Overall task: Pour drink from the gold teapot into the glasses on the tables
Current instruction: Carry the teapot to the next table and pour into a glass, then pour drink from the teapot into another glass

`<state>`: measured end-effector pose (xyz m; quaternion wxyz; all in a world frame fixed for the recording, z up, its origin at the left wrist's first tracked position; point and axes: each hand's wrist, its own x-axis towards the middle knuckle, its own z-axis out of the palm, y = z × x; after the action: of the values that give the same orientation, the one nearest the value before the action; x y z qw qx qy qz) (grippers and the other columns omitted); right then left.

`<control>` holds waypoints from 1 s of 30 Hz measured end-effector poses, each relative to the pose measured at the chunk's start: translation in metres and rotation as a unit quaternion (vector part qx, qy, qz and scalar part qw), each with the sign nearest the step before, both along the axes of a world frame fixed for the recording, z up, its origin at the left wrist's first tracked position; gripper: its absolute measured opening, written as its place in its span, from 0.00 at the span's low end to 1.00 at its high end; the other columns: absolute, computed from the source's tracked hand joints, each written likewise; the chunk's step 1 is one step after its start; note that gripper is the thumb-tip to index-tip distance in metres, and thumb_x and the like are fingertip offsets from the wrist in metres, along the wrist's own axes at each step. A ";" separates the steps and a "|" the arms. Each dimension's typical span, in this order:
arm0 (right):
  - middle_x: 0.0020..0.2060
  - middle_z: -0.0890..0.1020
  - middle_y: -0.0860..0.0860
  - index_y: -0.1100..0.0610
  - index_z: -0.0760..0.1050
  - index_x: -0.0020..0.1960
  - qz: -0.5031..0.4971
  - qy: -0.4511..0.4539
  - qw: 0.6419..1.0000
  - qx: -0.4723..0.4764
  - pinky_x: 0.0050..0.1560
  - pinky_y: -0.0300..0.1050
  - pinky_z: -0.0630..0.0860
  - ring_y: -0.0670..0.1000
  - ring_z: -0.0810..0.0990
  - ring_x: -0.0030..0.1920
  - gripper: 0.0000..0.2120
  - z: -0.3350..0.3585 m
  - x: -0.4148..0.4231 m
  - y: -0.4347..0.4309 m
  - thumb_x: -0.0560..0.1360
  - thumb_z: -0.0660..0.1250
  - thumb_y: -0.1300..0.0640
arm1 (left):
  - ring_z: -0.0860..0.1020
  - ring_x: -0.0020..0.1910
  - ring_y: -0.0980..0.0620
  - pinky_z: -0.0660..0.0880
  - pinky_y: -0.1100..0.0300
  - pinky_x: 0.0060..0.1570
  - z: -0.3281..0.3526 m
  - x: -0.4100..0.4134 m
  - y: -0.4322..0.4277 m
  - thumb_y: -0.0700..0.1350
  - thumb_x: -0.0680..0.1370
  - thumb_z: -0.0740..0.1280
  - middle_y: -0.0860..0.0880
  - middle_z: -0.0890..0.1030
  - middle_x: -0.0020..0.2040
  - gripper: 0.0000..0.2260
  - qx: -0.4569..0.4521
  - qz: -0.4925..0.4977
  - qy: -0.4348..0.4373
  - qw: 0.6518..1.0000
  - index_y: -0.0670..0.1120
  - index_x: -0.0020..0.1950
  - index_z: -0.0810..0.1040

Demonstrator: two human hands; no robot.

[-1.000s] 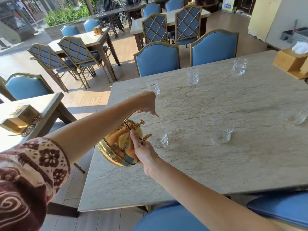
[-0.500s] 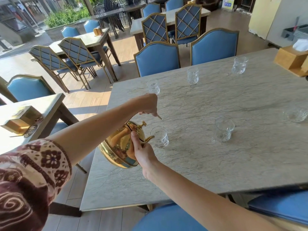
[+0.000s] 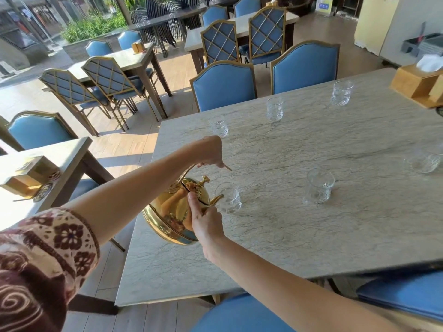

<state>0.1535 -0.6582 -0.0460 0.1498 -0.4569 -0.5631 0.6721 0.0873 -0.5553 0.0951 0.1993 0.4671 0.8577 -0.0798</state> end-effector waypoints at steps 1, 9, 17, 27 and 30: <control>0.56 0.82 0.61 0.65 0.78 0.59 -0.001 0.000 1.000 0.000 0.59 0.56 0.82 0.59 0.83 0.57 0.70 0.000 0.000 0.000 0.46 0.45 0.09 | 0.72 0.24 0.48 0.63 0.71 0.12 0.001 0.001 -0.001 0.45 0.76 0.71 0.34 0.84 0.50 0.17 0.005 0.003 -0.006 1.000 0.33 0.56 0.81; 0.54 0.82 0.63 0.64 0.76 0.58 0.002 0.028 0.999 0.044 0.55 0.57 0.83 0.64 0.83 0.55 0.61 -0.005 0.012 0.003 0.52 0.56 0.11 | 0.66 0.22 0.53 0.61 0.70 0.12 0.019 0.001 -0.025 0.41 0.76 0.70 0.47 0.71 0.30 0.11 0.125 0.061 -0.090 0.986 0.34 0.54 0.81; 0.61 0.71 0.53 0.57 0.68 0.70 0.056 0.021 0.982 0.179 0.67 0.44 0.75 0.50 0.72 0.64 0.38 0.041 0.088 0.032 0.72 0.68 0.33 | 0.60 0.20 0.53 0.59 0.65 0.18 0.028 0.019 -0.055 0.43 0.77 0.69 0.48 0.65 0.25 0.10 0.297 0.121 -0.179 0.930 0.38 0.54 0.78; 0.63 0.70 0.54 0.55 0.66 0.72 0.046 0.010 0.985 0.163 0.70 0.50 0.74 0.53 0.70 0.67 0.38 0.029 0.176 0.092 0.72 0.65 0.31 | 0.62 0.13 0.59 0.62 0.66 0.16 0.016 0.105 0.016 0.43 0.76 0.71 0.49 0.67 0.25 0.08 0.294 0.099 -0.191 0.931 0.39 0.50 0.78; 0.64 0.72 0.55 0.57 0.66 0.73 0.051 0.015 0.989 0.136 0.70 0.52 0.74 0.55 0.72 0.67 0.48 0.024 0.198 0.115 0.67 0.61 0.22 | 0.65 0.19 0.55 0.63 0.65 0.16 0.011 0.132 0.045 0.42 0.75 0.71 0.47 0.68 0.28 0.09 0.266 0.106 -0.183 0.940 0.38 0.51 0.79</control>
<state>0.3512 -0.5428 -0.0215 0.1846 -0.3930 -0.6696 0.6025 0.2197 -0.5099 0.1063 0.2291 0.4156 0.8410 0.2598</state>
